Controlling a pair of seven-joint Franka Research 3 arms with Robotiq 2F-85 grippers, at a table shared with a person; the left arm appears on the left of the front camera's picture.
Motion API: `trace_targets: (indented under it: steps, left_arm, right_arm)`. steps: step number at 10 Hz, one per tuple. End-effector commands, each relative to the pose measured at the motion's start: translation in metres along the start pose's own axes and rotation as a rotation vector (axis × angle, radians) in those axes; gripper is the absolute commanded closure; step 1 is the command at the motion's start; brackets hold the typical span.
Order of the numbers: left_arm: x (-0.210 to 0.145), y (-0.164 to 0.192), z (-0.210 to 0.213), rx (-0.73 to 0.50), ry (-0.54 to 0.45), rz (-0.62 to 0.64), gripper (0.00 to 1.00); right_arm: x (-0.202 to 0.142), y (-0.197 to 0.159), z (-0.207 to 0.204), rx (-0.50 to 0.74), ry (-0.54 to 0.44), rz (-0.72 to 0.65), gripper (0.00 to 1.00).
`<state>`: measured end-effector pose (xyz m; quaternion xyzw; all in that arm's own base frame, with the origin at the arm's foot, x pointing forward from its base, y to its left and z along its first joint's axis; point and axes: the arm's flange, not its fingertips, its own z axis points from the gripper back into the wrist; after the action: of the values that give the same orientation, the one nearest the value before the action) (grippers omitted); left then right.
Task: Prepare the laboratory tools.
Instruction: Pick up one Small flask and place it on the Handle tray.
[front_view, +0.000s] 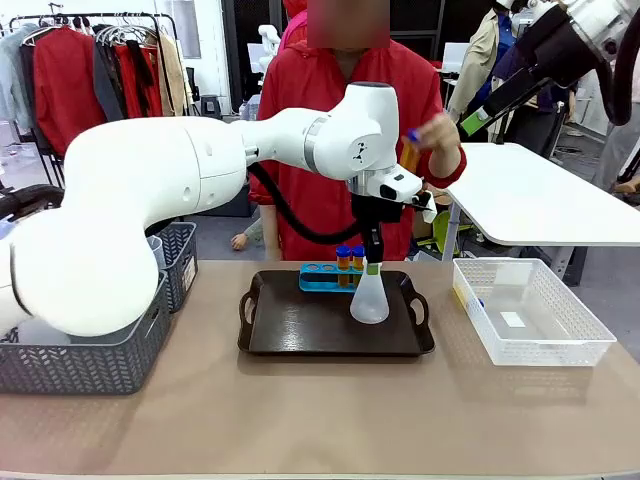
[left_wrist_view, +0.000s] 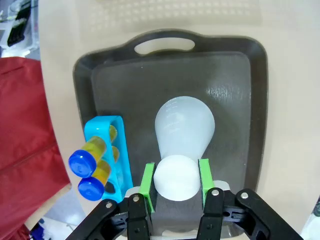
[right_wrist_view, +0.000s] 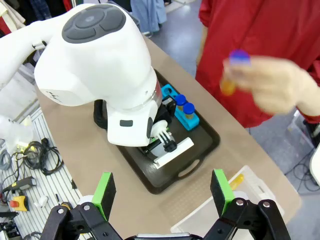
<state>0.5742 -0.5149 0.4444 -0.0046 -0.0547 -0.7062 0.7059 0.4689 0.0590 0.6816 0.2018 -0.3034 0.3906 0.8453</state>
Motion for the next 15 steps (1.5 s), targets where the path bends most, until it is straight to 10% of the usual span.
trace_targets:
  steps: [1,3,8,15]
  left_arm:
    - [-0.008,-0.006,-0.006,-0.010,-0.003,0.018,1.00]
    - [-0.008,-0.006,-0.013,-0.032,0.002,0.022,1.00]
    - [-0.015,-0.009,-0.007,-0.046,-0.004,0.045,0.06]
    - [-0.042,-0.029,0.031,-0.040,-0.042,0.095,0.00]
  right_arm:
    - [0.000,0.001,0.001,0.006,-0.009,-0.004,0.00]
    - [0.000,0.001,0.001,0.006,-0.009,-0.004,0.00]
    - [0.000,0.001,0.001,0.006,-0.009,-0.004,0.00]
    - [0.000,0.001,0.001,0.006,-0.009,-0.004,0.00]
